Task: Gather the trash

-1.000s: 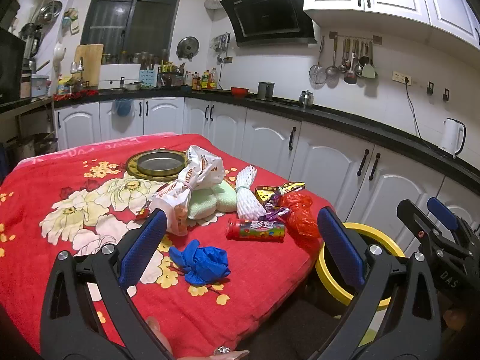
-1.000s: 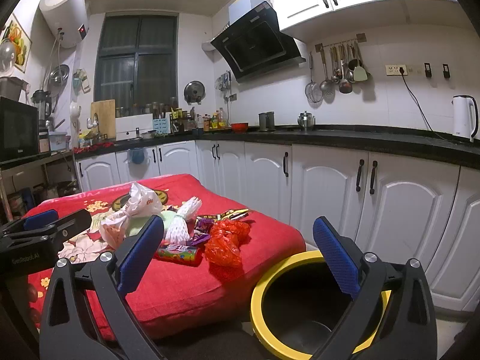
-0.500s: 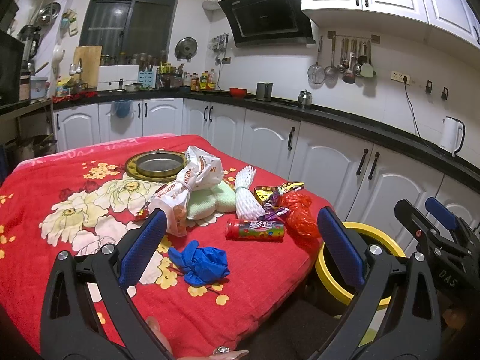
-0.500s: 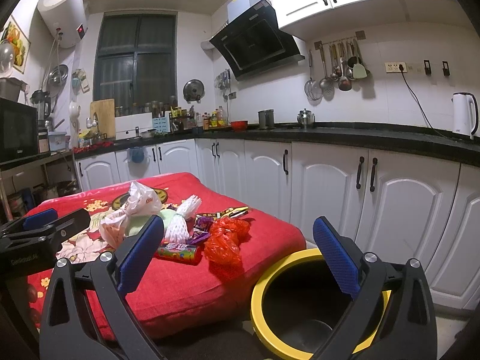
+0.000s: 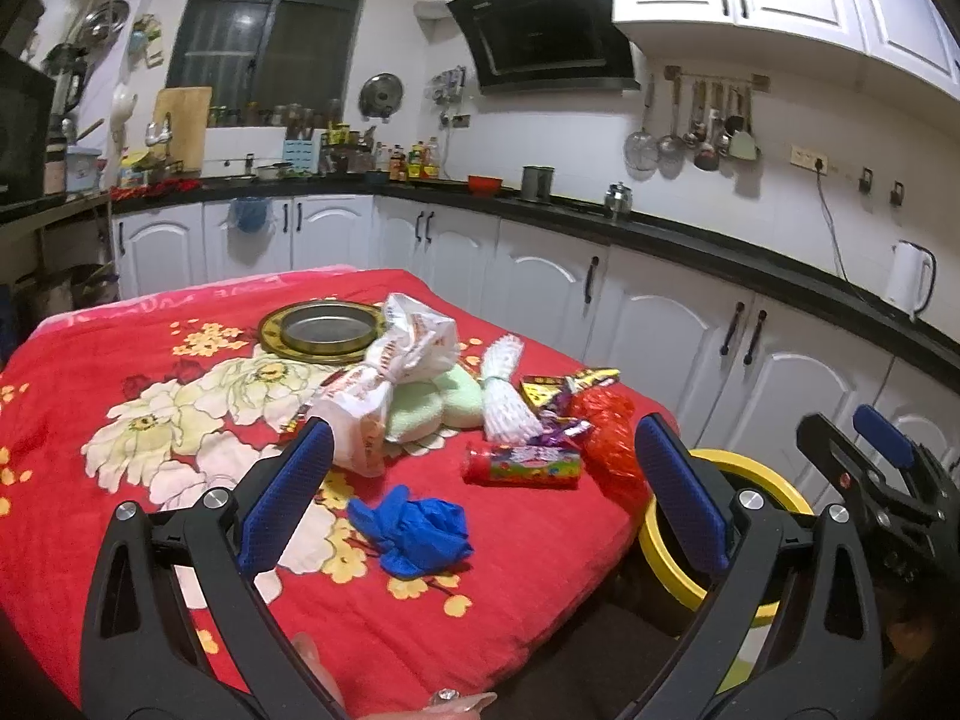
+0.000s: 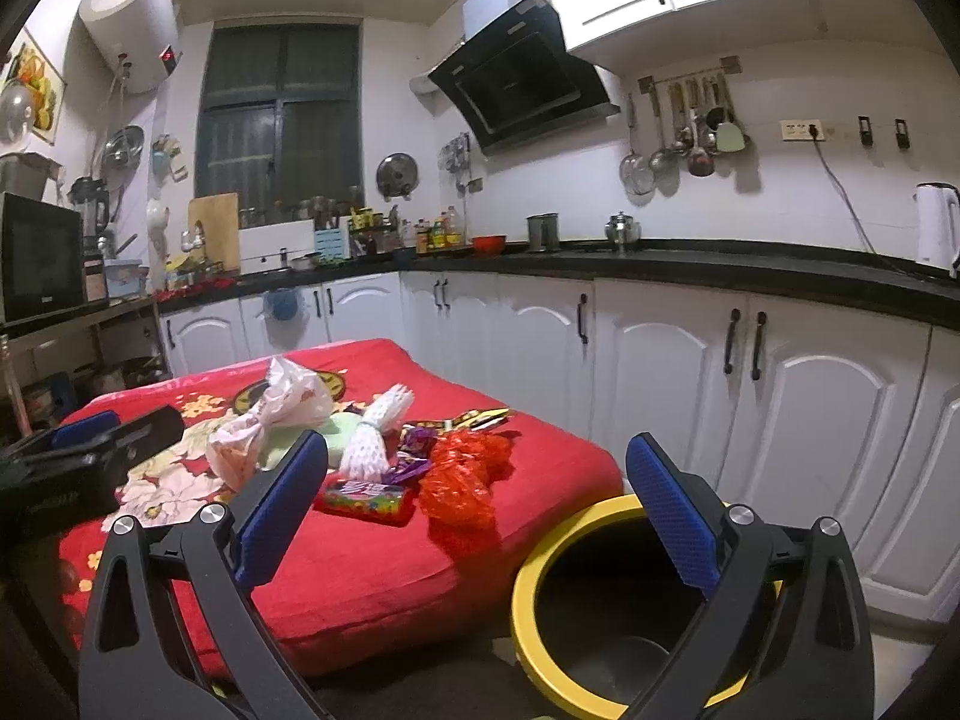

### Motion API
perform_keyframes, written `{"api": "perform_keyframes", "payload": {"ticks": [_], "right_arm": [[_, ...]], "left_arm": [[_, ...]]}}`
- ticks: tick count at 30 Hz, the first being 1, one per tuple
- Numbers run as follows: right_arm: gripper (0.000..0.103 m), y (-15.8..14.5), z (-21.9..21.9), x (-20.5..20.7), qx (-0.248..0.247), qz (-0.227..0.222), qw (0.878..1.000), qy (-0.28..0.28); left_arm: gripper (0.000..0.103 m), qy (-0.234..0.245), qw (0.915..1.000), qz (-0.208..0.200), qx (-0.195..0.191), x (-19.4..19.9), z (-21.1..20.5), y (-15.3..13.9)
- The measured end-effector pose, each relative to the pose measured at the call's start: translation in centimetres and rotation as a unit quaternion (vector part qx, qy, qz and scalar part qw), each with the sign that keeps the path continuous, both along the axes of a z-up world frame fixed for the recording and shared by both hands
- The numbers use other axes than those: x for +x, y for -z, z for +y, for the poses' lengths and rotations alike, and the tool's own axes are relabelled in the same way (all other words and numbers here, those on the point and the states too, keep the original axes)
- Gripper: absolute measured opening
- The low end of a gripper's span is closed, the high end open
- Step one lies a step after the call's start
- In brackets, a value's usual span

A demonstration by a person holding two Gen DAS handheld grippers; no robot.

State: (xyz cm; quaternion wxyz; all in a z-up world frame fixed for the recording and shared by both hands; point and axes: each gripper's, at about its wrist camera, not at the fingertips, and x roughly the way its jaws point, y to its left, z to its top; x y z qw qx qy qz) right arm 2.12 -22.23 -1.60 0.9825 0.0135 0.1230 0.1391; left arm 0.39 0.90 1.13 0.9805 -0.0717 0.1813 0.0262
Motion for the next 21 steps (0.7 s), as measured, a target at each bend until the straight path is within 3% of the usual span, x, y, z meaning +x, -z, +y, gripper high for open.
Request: {"api": "perform_keyframes", "payload": {"ticks": [13, 21], "right_arm": [[0.097, 0.0, 3.7, 2.3, -0.042, 0.019, 0.997, -0.064], [0.097, 1.9, 5.1, 7.0, -0.059, 0.082, 0.991, -0.085]], "left_arm": [[0.092, -0.079, 0.9967, 0.016, -0.015, 1.7, 5.3, 0.3], [0.092, -0.047, 0.9924, 0.109, -0.031, 5.2, 6.5, 3.7]]}}
